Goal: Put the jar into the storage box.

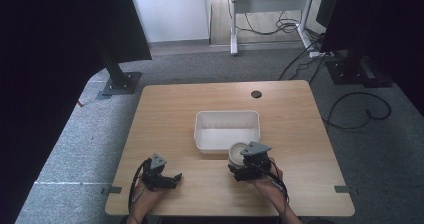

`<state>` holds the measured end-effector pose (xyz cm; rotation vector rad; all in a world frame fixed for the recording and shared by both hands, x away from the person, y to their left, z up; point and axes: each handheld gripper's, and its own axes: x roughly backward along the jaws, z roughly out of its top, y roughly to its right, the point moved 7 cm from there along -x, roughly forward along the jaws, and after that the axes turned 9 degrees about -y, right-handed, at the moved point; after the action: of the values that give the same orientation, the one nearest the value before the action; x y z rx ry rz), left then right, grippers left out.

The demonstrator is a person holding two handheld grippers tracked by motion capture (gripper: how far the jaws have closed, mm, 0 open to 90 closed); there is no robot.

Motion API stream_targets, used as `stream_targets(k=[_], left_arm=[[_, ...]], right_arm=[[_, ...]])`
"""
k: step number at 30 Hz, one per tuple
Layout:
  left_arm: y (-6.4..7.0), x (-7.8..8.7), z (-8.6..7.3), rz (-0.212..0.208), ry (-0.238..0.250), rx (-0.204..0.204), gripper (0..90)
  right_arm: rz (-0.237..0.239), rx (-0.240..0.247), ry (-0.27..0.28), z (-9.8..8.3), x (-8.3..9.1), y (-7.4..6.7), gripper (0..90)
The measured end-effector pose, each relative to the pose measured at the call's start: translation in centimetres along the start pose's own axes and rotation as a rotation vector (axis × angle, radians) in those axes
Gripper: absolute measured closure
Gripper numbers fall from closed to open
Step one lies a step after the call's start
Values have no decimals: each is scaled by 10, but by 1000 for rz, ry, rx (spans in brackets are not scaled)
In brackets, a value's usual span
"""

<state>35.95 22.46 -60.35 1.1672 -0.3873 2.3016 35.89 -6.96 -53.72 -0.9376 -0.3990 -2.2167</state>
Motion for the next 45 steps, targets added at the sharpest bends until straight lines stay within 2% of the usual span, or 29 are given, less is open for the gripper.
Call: stream_targets(k=[20,45], left_arm=[[0,0,0,0,1,1,14],[0,0,0,0,1,0,14]], right_arm=[[-23,-5,7,29,-11,11,93],[-43,-17,-4,50,-37,24,93]])
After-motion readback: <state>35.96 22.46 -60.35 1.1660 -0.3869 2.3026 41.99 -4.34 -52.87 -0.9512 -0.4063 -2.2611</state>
